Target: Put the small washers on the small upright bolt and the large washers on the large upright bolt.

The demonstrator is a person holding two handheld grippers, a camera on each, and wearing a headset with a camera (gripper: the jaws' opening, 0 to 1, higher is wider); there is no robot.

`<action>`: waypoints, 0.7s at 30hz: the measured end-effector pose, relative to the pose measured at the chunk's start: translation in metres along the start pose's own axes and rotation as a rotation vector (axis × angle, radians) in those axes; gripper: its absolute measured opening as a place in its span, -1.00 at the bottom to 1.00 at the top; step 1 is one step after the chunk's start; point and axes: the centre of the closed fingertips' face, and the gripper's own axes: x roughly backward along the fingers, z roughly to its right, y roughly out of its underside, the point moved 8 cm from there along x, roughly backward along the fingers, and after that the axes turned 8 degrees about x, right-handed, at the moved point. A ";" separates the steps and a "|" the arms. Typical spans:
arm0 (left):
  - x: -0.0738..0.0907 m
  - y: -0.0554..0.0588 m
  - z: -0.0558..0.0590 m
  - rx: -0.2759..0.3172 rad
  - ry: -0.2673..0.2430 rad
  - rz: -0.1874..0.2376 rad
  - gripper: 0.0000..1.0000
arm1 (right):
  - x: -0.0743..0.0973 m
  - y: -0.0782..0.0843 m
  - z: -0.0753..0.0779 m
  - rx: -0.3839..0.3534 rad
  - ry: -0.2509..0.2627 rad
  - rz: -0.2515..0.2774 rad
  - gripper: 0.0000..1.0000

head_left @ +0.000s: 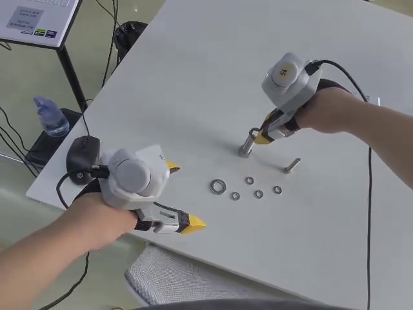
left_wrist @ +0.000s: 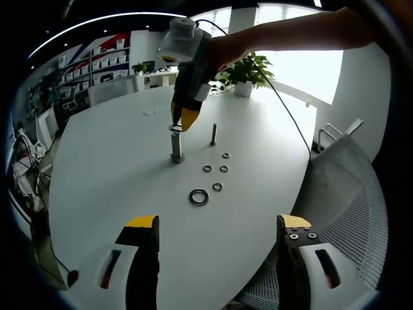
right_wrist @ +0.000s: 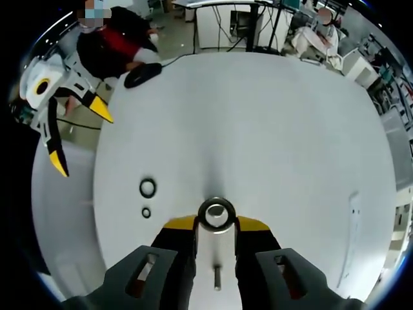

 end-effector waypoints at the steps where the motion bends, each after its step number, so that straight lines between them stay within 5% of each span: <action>1: 0.000 0.000 0.000 -0.001 0.002 -0.001 0.47 | 0.000 0.000 -0.002 0.005 0.001 -0.002 -0.57; 21: 0.000 0.003 -0.004 0.004 0.014 -0.018 0.51 | -0.011 -0.002 -0.009 0.057 -0.003 -0.048 -0.57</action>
